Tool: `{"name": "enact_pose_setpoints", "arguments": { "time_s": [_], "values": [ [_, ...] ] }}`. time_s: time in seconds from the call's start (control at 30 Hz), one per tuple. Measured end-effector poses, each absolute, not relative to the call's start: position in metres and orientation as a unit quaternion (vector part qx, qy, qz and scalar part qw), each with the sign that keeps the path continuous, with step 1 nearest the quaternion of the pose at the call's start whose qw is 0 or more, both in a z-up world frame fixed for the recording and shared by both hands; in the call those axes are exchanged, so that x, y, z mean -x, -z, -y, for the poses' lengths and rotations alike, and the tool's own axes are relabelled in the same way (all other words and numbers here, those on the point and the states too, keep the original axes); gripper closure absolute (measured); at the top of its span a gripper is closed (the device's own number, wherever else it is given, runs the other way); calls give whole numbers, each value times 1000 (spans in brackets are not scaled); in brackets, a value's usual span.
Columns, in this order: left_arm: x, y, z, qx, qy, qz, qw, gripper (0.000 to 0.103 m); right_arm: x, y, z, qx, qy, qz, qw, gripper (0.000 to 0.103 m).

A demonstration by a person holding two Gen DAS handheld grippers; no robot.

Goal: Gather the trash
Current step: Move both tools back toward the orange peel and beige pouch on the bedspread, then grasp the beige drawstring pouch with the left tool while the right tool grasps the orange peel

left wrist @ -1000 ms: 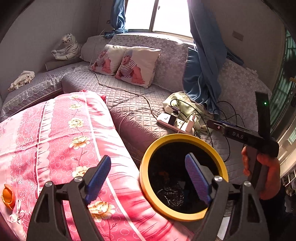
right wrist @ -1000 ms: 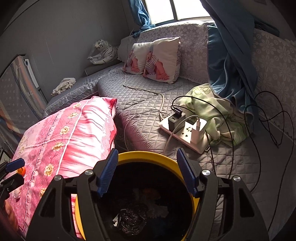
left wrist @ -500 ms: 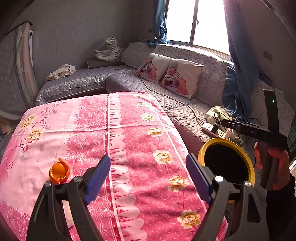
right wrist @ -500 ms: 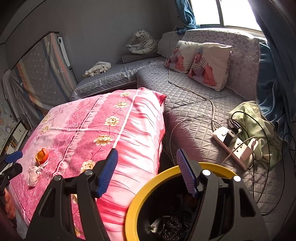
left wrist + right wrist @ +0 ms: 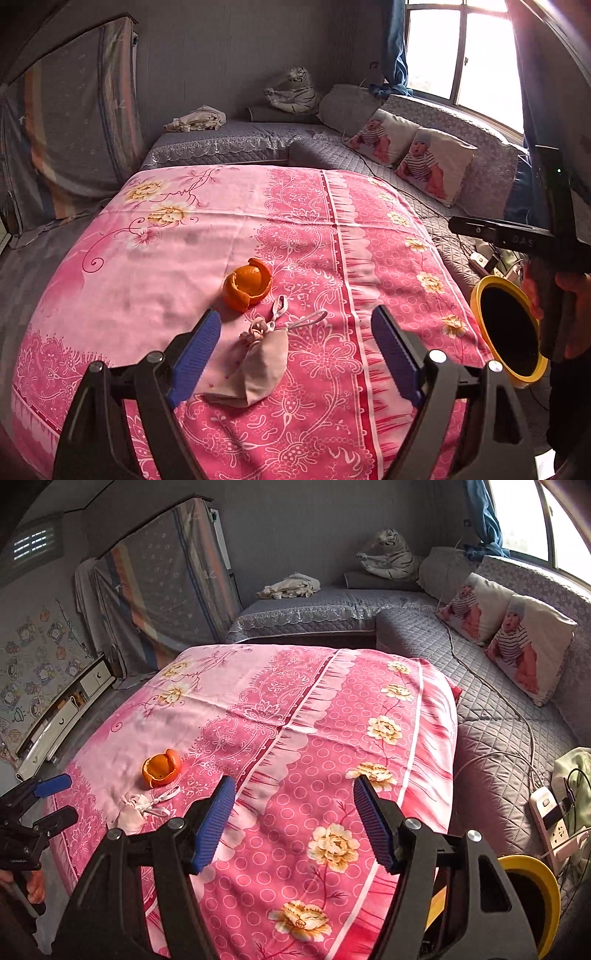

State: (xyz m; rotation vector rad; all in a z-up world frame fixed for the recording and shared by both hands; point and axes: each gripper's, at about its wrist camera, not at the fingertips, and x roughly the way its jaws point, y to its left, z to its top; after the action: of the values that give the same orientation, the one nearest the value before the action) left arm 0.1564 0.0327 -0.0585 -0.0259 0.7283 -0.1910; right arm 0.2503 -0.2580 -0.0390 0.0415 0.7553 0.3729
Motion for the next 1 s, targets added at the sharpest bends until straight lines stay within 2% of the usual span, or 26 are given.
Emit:
{"name": "enact_pose_setpoints", "arguments": {
  "time_s": [0.43, 1.0],
  "values": [
    [-154, 90, -68, 36, 70, -387, 919, 23, -275, 60, 154, 23, -266, -402, 876, 40],
    [-171, 123, -77, 51, 77, -418, 904, 23, -308, 94, 90, 34, -310, -452, 835, 40]
  ]
}}
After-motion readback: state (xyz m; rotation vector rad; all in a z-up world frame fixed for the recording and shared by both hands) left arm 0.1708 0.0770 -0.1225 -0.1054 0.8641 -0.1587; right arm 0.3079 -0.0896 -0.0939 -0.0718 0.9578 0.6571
